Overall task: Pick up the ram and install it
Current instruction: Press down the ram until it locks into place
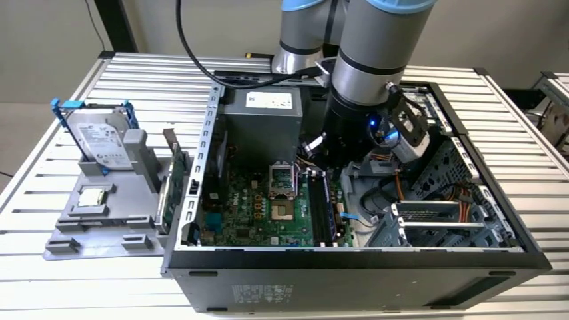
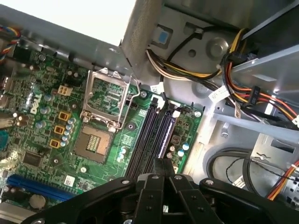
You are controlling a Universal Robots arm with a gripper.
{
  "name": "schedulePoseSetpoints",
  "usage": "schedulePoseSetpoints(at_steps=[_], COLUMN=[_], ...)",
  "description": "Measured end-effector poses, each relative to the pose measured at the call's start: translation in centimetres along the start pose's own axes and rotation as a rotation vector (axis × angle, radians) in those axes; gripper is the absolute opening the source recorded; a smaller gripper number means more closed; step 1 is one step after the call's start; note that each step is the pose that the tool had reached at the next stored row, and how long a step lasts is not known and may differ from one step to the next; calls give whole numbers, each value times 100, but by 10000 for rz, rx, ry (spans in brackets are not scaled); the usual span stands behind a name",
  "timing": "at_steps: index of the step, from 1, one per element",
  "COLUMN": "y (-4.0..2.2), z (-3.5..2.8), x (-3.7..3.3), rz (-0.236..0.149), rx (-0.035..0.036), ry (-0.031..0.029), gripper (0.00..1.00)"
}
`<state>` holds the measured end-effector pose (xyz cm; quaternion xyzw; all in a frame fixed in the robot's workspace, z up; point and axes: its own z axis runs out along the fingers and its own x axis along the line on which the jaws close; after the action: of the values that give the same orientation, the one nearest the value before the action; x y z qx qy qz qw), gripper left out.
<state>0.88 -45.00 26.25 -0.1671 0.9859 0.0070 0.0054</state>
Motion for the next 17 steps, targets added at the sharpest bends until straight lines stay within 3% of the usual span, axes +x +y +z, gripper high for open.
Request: schedulePoseSetpoints(at_steps=[6, 9, 11, 14, 17], y=[0, 1, 1, 1, 2], z=[-3, -28, -64, -83, -86], x=[-2, -1, -1, -2, -2], rz=[-682, -897, -980, -1057, -1522], rx=[1, 35, 51, 147, 146], ry=[-5, 10, -13, 23, 23], gripper=[0, 0, 0, 0, 0])
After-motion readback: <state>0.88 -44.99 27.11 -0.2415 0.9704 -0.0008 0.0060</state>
